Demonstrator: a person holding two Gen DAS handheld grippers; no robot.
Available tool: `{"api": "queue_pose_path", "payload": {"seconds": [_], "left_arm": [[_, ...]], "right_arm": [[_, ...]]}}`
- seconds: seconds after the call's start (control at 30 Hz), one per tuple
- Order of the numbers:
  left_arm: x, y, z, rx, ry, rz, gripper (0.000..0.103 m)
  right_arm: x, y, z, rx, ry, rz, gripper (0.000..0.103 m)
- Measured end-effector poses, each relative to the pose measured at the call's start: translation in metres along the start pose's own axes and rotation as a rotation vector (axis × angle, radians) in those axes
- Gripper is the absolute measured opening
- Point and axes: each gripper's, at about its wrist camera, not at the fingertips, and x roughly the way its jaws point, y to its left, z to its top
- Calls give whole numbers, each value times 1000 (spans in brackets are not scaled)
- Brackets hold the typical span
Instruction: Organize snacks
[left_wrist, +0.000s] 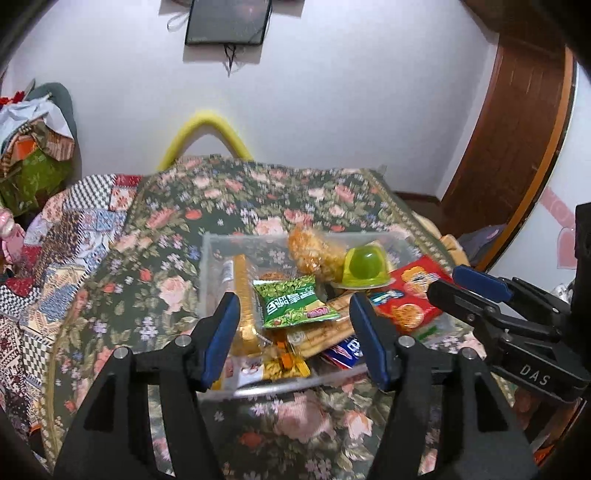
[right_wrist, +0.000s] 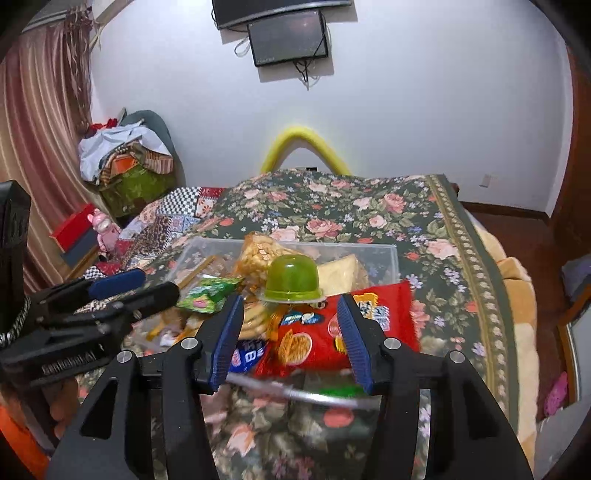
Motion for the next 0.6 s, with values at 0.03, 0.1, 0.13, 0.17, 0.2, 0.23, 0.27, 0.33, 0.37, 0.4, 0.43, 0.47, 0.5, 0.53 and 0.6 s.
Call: {"api": "queue_pose_path", "payload": {"seconds": [0.03,0.1,0.13,0.17,0.2,0.23,0.27,0.33,0.37,0.4,0.43,0.47,0.5,0.53,0.6], "left_arm": [[-11,-2,0,6,-17,-2,61],[-37,-7,-1,17,-60,-4,61],[-49,-9,-1,21,-80,-8,61],[-63,-12,-2,26,-101,-12,61],[-80,-15,-4,30,-129,-15,61],[-93,-17,-5,34,-152,-17,61],[-104,-20,-5,36,-172,-19,61],[-136,-25,-9,39,-226,-36,61],[-149,-28,-10,44,-246,-51,61],[-164,-30,-12,50,-271,-58,61],[-175,-33,-14,56,-292,-58,62],[-186,-36,-16,65,-313,-59,63],[-199,-40,-19,73,-337,-56,65],[-207,-42,-21,77,-352,-51,68],[-227,-48,-29,83,-398,-34,72]], "right_arm": [[-8,1,0,-1,-8,1,49],[-29,5,0,5,-37,14,49],[-38,8,0,5,-51,18,49],[-46,9,1,5,-67,19,49],[-62,13,2,3,-94,19,49],[-72,17,2,2,-113,20,49],[-82,20,1,1,-132,24,49],[-107,28,1,-8,-178,30,49],[-120,32,0,-16,-204,28,49],[-129,37,0,-25,-222,23,49],[-141,42,-1,-35,-244,15,50],[-152,47,-3,-45,-264,8,54],[-162,51,-6,-51,-286,3,58],[-170,54,-9,-53,-305,1,64],[-184,60,-15,-53,-338,4,71]]}}
